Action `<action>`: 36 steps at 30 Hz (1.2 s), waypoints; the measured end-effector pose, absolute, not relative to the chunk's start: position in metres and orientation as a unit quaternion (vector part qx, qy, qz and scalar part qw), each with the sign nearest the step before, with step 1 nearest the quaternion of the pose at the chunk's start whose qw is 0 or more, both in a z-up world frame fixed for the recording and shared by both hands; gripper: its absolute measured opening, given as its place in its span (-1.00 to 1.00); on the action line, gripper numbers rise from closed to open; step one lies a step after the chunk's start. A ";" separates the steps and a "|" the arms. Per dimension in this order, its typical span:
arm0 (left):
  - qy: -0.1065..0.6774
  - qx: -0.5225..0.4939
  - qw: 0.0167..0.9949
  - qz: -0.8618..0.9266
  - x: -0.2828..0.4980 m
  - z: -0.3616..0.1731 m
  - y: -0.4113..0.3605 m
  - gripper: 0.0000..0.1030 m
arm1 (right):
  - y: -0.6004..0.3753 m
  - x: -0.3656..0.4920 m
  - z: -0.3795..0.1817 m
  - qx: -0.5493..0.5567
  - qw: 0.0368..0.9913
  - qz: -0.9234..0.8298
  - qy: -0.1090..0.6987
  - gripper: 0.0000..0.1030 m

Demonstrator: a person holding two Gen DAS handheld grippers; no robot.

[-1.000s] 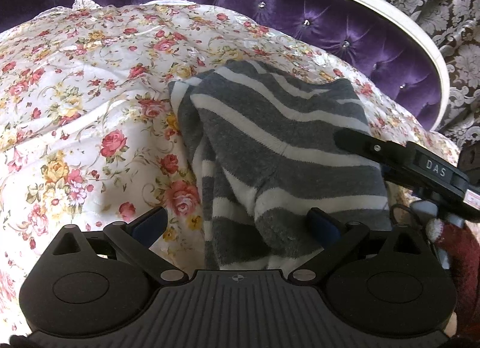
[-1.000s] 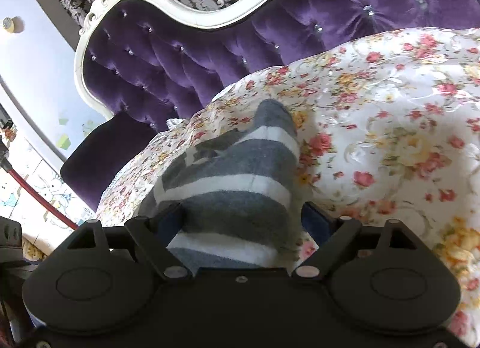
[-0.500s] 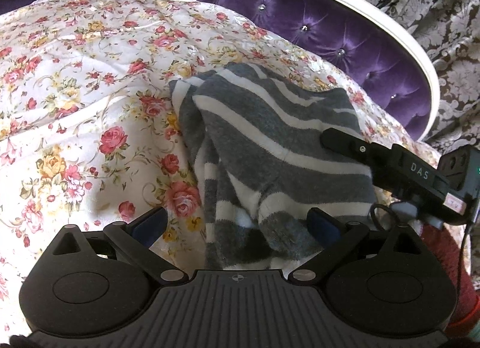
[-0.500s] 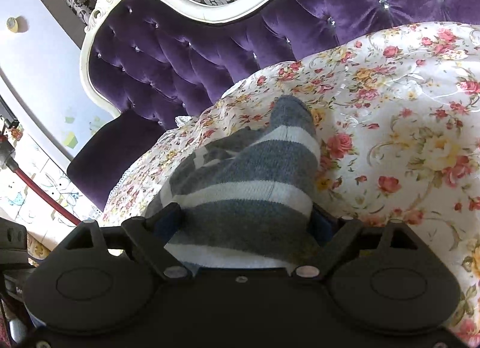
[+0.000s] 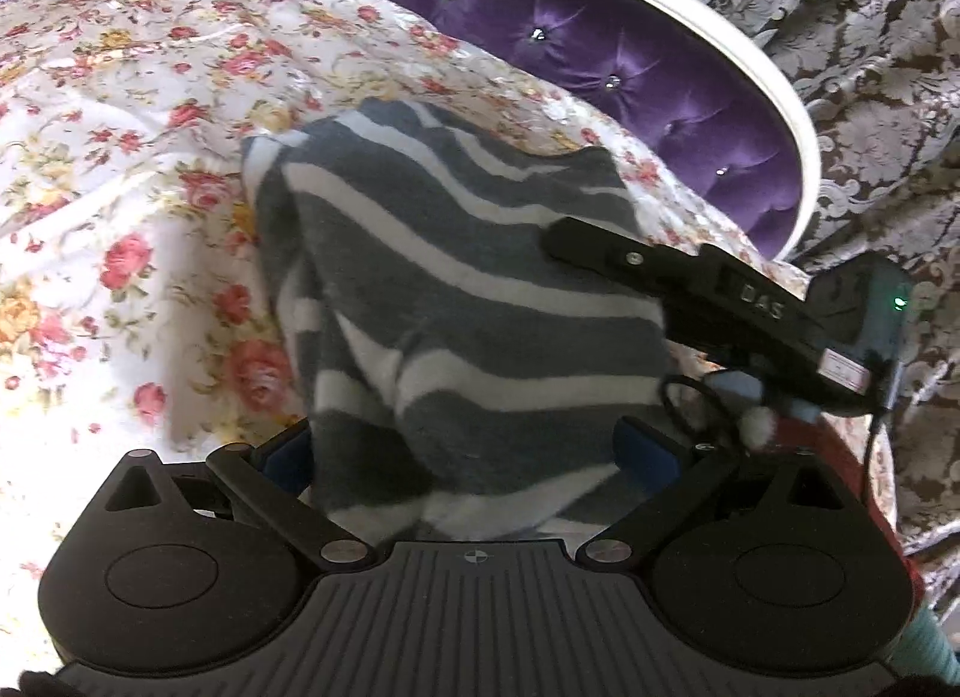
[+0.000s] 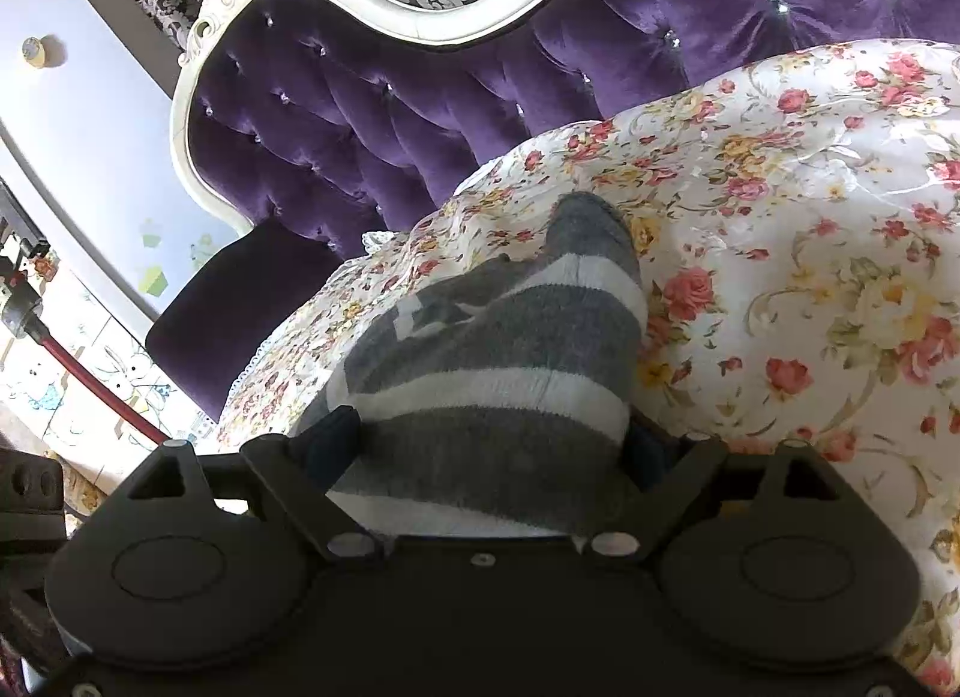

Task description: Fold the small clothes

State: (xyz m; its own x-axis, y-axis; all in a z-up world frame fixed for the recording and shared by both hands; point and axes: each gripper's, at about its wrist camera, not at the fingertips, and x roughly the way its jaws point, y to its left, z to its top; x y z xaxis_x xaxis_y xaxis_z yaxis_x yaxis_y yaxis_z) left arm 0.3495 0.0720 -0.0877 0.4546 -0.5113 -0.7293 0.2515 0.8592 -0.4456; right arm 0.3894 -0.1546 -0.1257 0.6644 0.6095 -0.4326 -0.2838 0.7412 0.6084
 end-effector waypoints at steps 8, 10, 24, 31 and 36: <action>0.464 -0.143 0.844 -0.228 0.350 -0.087 0.075 0.11 | -0.150 0.388 -0.124 0.245 0.879 0.249 0.325 0.80; 0.464 -0.146 0.845 -0.223 0.351 -0.088 0.076 -0.08 | -0.150 0.388 -0.123 0.250 0.878 0.245 0.327 0.80; 0.454 -0.176 0.836 -0.252 0.327 -0.079 0.081 -0.48 | -0.147 0.355 -0.093 0.221 0.885 0.202 0.357 -0.06; 0.464 -0.183 0.825 -0.265 0.262 -0.067 0.074 -0.48 | -0.146 0.286 -0.086 0.221 0.878 0.193 0.379 -0.06; 0.469 -0.167 0.823 -0.274 0.198 -0.053 0.067 -0.48 | -0.143 0.227 -0.087 0.214 0.874 0.191 0.391 -0.06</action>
